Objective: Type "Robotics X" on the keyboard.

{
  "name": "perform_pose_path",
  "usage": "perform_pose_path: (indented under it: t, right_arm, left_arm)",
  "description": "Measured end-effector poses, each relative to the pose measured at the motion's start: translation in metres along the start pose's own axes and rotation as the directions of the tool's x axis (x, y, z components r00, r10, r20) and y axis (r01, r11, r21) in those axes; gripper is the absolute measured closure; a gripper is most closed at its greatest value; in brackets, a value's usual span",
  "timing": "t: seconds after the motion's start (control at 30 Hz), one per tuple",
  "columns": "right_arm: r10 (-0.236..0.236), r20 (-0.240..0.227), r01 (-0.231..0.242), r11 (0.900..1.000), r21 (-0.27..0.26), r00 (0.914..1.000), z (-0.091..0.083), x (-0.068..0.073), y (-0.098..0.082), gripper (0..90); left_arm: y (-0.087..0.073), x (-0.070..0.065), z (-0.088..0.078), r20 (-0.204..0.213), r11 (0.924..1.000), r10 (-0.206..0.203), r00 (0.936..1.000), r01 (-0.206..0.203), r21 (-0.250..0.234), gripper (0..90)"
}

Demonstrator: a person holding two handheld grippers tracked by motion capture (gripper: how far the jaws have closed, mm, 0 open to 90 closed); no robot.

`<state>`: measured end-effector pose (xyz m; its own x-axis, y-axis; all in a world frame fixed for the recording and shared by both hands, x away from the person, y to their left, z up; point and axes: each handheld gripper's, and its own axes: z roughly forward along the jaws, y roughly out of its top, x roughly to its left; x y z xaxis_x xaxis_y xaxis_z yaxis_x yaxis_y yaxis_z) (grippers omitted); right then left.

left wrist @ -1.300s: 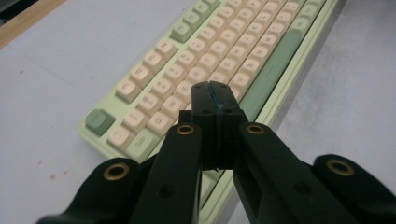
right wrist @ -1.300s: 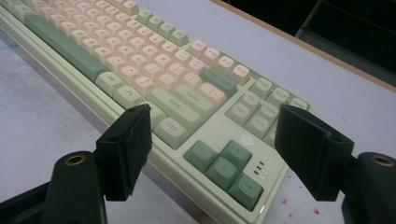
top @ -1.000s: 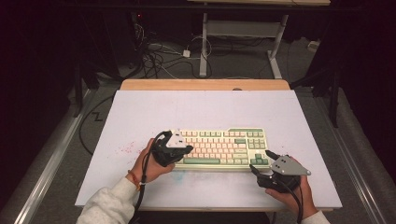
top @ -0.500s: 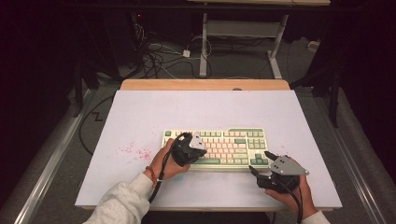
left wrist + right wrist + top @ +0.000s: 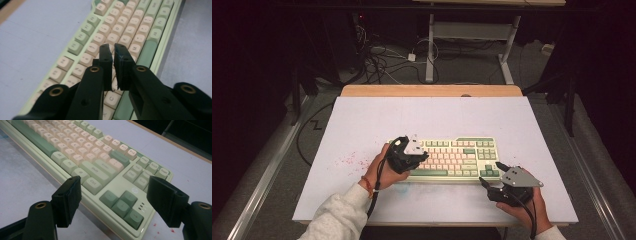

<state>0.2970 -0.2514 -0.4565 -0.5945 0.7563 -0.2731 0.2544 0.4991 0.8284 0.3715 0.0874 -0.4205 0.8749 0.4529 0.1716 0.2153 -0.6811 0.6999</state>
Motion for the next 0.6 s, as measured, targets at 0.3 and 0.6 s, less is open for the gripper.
perform_pose_path:
  t: [0.3,0.6]
  right_arm:
    - [-0.002,0.003,0.002,1.0,0.002,1.0,0.0,0.001,0.001,28.5]
    - [0.008,0.015,-0.007,1.0,-0.014,0.9999,-0.003,0.0,0.001,29.7]
  left_arm:
    - [-0.023,0.007,-0.034,-0.112,0.9965,0.01,0.9936,-0.02,-0.082,59.7]
    - [-0.056,0.0,-0.057,-0.219,0.9883,-0.008,0.9757,-0.025,-0.15,28.4]
